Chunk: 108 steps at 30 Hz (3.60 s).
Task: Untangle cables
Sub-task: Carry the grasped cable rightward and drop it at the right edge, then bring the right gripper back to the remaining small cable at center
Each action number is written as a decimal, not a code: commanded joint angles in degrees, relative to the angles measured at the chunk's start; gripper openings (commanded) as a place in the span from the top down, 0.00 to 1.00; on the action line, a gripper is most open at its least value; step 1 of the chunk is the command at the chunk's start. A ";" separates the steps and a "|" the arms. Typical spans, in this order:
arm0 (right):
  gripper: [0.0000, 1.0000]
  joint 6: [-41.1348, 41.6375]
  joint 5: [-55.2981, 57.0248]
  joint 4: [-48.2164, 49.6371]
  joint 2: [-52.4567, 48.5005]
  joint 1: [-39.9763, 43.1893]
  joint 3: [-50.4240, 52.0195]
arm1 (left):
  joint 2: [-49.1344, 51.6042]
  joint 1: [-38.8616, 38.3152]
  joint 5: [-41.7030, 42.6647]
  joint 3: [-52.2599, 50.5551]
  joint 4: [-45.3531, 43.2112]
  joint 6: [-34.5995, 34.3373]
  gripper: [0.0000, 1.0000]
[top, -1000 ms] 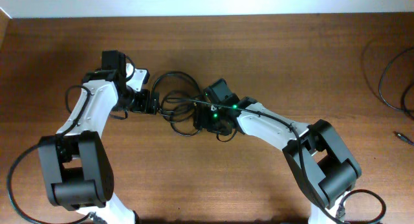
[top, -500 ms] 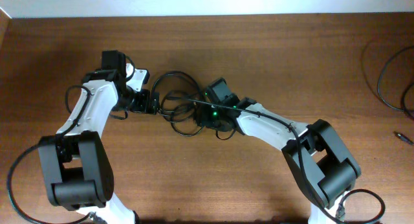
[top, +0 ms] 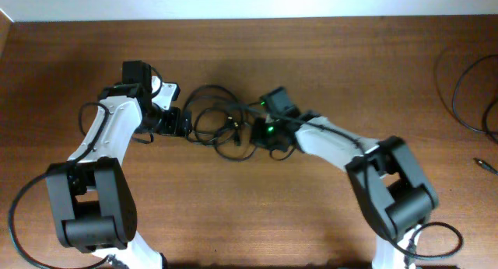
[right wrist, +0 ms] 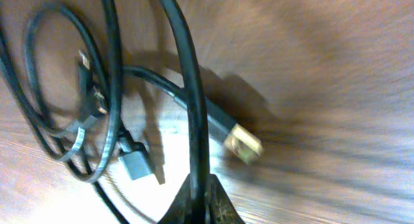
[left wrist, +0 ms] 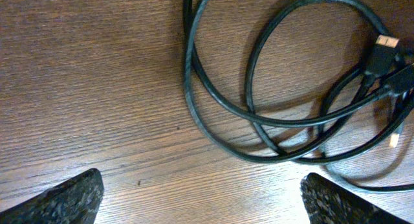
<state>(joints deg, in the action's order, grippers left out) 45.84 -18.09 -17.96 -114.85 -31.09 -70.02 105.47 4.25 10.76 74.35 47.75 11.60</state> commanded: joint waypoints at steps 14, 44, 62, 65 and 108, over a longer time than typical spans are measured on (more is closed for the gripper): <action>0.96 -21.68 20.44 -12.79 55.34 12.48 -9.18 | 0.55 -0.07 0.85 -0.15 0.09 1.14 0.01; 0.96 -27.56 39.06 -33.29 46.10 61.18 -9.55 | 0.55 -0.07 0.83 -0.15 0.07 1.14 0.01; 0.96 -9.75 7.10 -31.32 21.42 103.49 -9.31 | 0.55 -0.07 0.85 -0.15 0.09 1.14 0.01; 0.87 -9.79 5.20 -31.98 18.75 103.56 -9.31 | 0.55 -0.07 0.85 -0.15 0.09 1.14 0.01; 0.01 -41.31 -13.99 -37.75 27.15 45.48 -9.38 | 0.55 0.04 0.85 -0.15 0.09 1.14 0.01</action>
<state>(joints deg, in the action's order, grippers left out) 5.30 -32.40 -56.16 -84.82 19.53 -78.76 105.47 4.25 10.79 74.35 47.75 11.62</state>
